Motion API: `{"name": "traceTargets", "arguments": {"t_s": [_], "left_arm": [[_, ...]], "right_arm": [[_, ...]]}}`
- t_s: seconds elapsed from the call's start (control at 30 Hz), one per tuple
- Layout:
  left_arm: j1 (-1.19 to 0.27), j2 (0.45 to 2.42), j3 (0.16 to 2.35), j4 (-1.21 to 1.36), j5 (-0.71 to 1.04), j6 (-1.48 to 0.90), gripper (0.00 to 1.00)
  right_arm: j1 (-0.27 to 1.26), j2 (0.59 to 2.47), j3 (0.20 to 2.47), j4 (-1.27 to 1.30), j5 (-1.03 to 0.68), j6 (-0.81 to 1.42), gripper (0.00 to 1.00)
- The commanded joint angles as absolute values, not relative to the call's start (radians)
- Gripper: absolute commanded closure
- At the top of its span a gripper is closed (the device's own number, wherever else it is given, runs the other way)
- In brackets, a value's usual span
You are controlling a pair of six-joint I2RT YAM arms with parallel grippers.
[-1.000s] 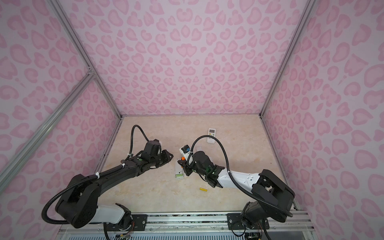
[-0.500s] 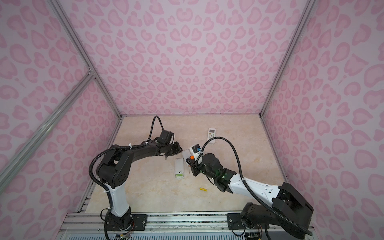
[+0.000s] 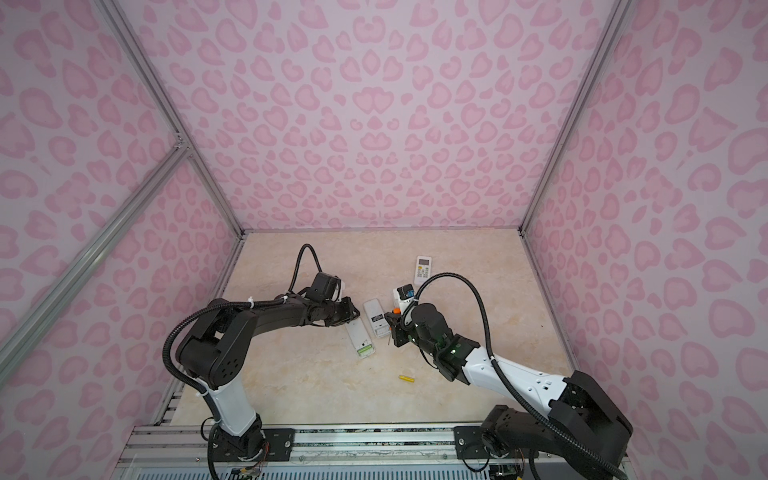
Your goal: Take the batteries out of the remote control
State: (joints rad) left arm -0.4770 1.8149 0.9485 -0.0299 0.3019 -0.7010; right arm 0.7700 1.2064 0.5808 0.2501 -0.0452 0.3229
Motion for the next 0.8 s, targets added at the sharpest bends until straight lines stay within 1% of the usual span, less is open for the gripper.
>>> {"name": "traceTargets", "arguments": {"t_s": [0.0, 0.2, 0.43, 0.57, 0.77], "left_arm": [[-0.482, 1.772, 0.918, -0.069, 0.305, -0.713, 0.73], [-0.521, 1.670, 0.791, -0.046, 0.270, -0.783, 0.74], [-0.580, 1.529, 0.640, -0.030, 0.186, -0.900, 0.75], [-0.590, 1.451, 0.606, -0.051, 0.150, -0.919, 0.75], [-0.590, 1.341, 0.619, -0.104, 0.086, -0.894, 0.73]], "right_arm": [[0.766, 1.212, 0.581, 0.256, -0.040, 0.355, 1.00], [0.758, 1.230, 0.595, 0.249, -0.019, 0.397, 1.00], [0.750, 1.290, 0.648, 0.219, 0.056, 0.456, 1.00], [0.744, 1.339, 0.689, 0.199, 0.085, 0.535, 1.00], [0.741, 1.413, 0.714, 0.237, 0.091, 0.644, 1.00]]}}
